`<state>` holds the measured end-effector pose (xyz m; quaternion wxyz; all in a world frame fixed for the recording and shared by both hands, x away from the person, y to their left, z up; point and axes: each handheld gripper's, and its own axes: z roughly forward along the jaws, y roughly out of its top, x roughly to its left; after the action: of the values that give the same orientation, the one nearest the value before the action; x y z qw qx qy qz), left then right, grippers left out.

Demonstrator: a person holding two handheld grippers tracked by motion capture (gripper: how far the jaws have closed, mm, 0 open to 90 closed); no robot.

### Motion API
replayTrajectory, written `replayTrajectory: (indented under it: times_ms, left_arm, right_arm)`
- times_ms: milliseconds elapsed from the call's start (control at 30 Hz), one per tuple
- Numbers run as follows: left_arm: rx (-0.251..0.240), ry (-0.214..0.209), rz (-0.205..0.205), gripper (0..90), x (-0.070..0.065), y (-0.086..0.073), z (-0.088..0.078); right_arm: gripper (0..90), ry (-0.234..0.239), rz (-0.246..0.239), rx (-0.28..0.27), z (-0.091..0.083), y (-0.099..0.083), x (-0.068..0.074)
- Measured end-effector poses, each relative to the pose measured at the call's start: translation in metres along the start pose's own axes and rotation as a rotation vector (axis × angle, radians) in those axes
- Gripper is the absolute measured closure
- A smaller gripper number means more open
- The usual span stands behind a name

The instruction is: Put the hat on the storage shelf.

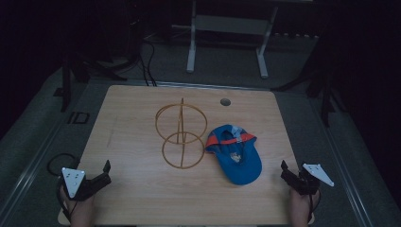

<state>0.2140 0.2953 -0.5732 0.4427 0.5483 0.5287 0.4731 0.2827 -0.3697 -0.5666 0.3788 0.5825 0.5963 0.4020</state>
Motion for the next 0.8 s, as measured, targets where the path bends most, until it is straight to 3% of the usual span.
replayTrajectory:
  times_ms: [167, 333, 400, 633, 800]
  left_arm:
    - [0.008, 0.001, 0.001, 1.9, 0.000, 0.000, 0.001]
    - [-0.003, -0.020, 0.010, 1.9, -0.001, 0.000, 0.001]
    - [-0.018, -0.038, 0.026, 1.9, -0.001, 0.001, 0.001]
    - [-0.027, -0.073, 0.022, 1.9, -0.006, 0.001, 0.002]
    - [-0.012, -0.136, 0.014, 1.9, -0.011, 0.003, 0.001]
  right_arm:
    - [20.0, 0.001, -0.003, -0.005, -0.002, -0.001, 0.001]
    - [17.5, 0.044, -0.051, 0.006, -0.002, 0.001, 0.007]
    - [17.5, 0.098, -0.017, 0.010, -0.003, 0.009, 0.006]
    - [17.5, 0.110, -0.061, -0.003, -0.001, 0.034, 0.005]
    - [17.5, 0.181, -0.031, 0.006, 0.002, 0.053, 0.004]
